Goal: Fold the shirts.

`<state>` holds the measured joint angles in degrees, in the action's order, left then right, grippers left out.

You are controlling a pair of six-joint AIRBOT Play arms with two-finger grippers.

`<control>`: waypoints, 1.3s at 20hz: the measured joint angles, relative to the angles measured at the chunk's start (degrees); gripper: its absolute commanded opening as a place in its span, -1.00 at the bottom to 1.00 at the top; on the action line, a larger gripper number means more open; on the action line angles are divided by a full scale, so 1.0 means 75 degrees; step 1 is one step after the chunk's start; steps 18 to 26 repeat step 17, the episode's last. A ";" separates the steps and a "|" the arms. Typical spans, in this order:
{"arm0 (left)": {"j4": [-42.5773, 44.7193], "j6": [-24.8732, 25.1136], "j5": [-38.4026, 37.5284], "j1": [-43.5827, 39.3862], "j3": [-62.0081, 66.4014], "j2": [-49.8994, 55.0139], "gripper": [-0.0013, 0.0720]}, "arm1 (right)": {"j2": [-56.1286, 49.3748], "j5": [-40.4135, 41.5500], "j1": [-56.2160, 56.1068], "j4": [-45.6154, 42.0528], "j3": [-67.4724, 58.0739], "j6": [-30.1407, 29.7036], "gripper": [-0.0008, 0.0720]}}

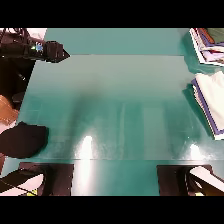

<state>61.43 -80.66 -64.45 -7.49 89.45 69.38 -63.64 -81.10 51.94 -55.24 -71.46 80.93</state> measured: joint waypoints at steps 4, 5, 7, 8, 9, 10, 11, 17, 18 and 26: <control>-0.0006 0.0006 0.0090 0.0000 0.0000 0.0000 -0.89 | 0.0379 0.0533 -0.1649 0.1052 0.0061 0.0000 0.58; -0.0009 0.0009 0.0117 0.0000 0.0000 0.0000 -0.89 | 0.0455 0.0682 -0.2180 0.1186 0.0067 -0.0003 0.34; -0.0015 0.0015 0.0195 0.0000 0.0000 0.0000 -0.89 | 0.0554 0.1043 -0.3325 0.1343 0.0076 -0.0012 -0.19; -0.0015 0.0015 0.0204 0.0000 0.0000 0.0000 -0.89 | 0.0583 0.1207 -0.3876 0.1399 0.0076 -0.0035 -0.51; -0.0020 0.0017 0.0242 0.0000 0.0000 0.0000 -0.89 | 0.0603 0.1387 -0.4436 0.1440 0.0079 -0.0050 -0.93; -0.0023 0.0017 0.0254 0.0000 0.0000 0.0000 -0.89 | 0.0618 0.1559 -0.4951 0.1466 0.0082 -0.0067 -0.93; -0.0023 0.0017 0.0262 0.0000 0.0000 0.0000 -0.89 | 0.0632 0.1705 -0.5397 0.1486 0.0082 -0.0105 -0.93; -0.0026 0.0017 0.0306 0.0000 0.0000 0.0000 -0.89 | 0.0656 0.2133 -0.7125 0.1545 0.0082 -0.0198 -0.93; -0.0026 0.0017 0.0306 0.0000 0.0000 0.0000 -0.89 | 0.0656 0.2133 -0.7125 0.1545 0.0082 -0.0198 -0.93; -0.0026 0.0017 0.0306 0.0000 0.0000 0.0000 -0.89 | 0.0656 0.2133 -0.7125 0.1545 0.0082 -0.0198 -0.93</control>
